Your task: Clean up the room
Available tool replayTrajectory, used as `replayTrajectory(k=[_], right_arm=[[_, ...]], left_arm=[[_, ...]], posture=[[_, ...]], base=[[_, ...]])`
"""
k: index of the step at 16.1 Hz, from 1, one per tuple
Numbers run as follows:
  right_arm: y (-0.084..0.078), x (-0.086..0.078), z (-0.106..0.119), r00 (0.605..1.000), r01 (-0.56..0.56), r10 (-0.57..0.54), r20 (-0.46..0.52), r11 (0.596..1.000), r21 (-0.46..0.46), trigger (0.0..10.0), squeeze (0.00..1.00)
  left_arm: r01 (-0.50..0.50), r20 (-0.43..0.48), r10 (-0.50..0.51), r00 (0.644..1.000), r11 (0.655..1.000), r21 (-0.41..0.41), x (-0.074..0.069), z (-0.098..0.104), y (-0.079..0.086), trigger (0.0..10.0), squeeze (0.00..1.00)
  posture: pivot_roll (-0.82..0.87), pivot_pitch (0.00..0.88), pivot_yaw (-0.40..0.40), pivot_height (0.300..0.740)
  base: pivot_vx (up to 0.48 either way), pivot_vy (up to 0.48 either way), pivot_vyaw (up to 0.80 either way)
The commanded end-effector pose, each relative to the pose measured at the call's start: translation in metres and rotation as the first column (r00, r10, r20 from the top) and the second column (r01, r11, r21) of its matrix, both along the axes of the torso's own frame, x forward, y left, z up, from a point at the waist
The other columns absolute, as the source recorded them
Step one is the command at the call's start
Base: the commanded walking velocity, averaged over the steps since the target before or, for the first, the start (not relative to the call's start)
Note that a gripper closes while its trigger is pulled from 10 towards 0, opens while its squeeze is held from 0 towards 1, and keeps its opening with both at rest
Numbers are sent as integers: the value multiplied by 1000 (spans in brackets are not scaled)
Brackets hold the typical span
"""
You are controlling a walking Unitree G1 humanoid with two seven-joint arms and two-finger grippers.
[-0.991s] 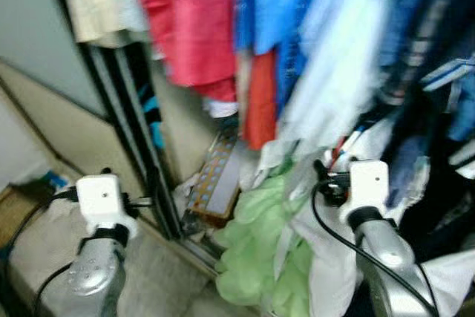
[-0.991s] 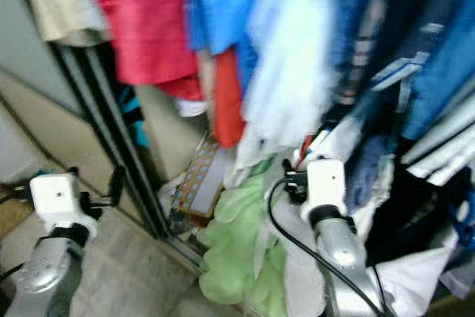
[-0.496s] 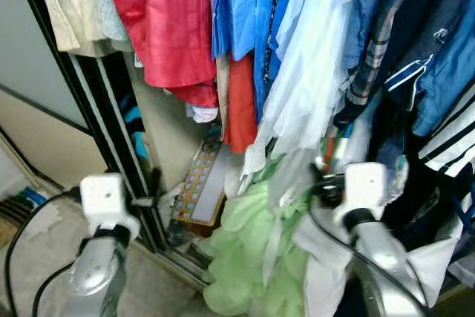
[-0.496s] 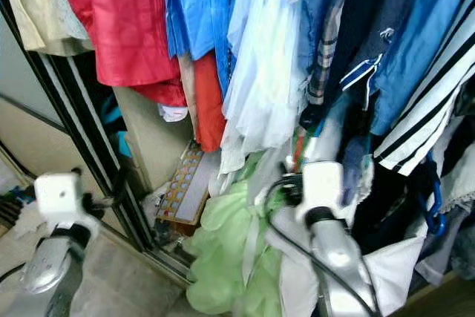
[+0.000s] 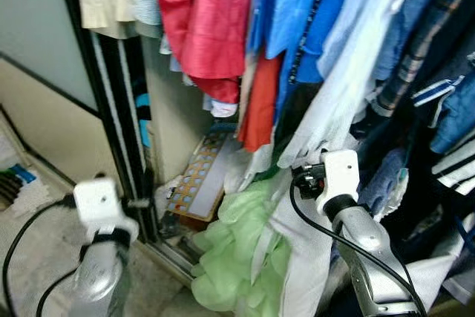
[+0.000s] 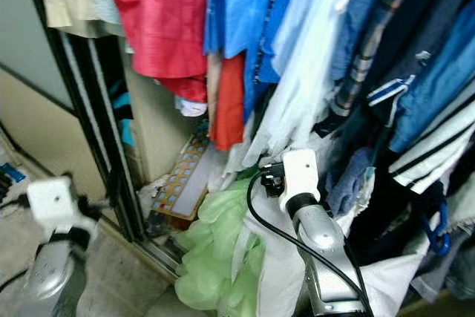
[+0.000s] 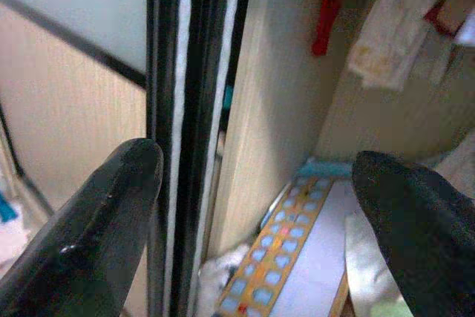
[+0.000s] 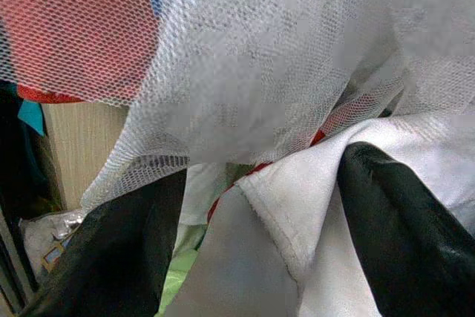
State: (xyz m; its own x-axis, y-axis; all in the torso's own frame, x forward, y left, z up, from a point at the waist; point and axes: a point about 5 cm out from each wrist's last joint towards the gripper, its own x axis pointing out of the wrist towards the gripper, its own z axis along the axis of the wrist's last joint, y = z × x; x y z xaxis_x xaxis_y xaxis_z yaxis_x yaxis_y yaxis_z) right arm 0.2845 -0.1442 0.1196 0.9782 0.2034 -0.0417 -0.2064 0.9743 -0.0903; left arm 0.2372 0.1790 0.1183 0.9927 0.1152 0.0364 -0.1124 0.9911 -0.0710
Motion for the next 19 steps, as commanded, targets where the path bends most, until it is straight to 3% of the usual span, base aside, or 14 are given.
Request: replayTrajectory(k=[1, 4, 7, 8, 11, 14, 15, 17, 19], right_arm=[[-4, -4, -6, 1000, 22, -22, -17, 1000, -1, 10000, 0], [0, -13, -11, 999, 44, -44, -28, 999, 13, 10000, 0], [-14, -25, -9, 988, 152, -152, -22, 988, 14, 10000, 0], [-26, -34, -7, 980, 199, -199, -15, 980, -1, 10000, 0], [-35, -51, 10, 974, 220, -211, 88, 970, -109, 10000, 0], [-28, -42, 39, 961, 202, -162, 224, 965, -169, 10000, 0], [-16, -35, 46, 961, 151, -105, 255, 975, -165, 10000, 0], [-3, -27, 37, 980, 76, -51, 194, 990, -120, 10000, 0], [-1, -24, 28, 989, 58, -51, 135, 997, -55, 10000, 0]], left_arm=[[32, -1, -32, 999, 999, 14, 2, 0, -6, 10000, 0], [67, -23, -66, 998, 997, 41, -3, -2, -5, 10000, 0], [88, -42, -86, 995, 995, 55, -2, -5, 0, 10000, 0], [88, -37, -86, 996, 995, 56, 0, -3, 0, 10000, 0], [104, 6, -105, 994, 991, 82, 1, 9, -3, 10000, 0], [97, 9, -98, 995, 992, 83, -1, 10, -1, 10000, 0], [88, 7, -89, 996, 993, 81, -1, 9, -1, 10000, 0], [74, -2, -74, 997, 995, 66, -2, 7, -1, 10000, 0], [71, -6, -71, 997, 995, 68, -3, 6, 0, 10000, 0]], posture=[[102, 0, -104, 740], [88, 0, -61, 740], [38, 0, -20, 740], [29, 0, -10, 740], [25, 0, -2, 740], [35, 0, -14, 740], [38, 0, -18, 740], [45, 0, -21, 740], [50, 0, -21, 740]], base=[[0, 0, 0], [0, 0, 0], [0, 0, 0], [0, 0, 0], [0, 0, 0], [0, 0, 0], [0, 0, 0], [0, 0, 0], [0, 0, 400]])
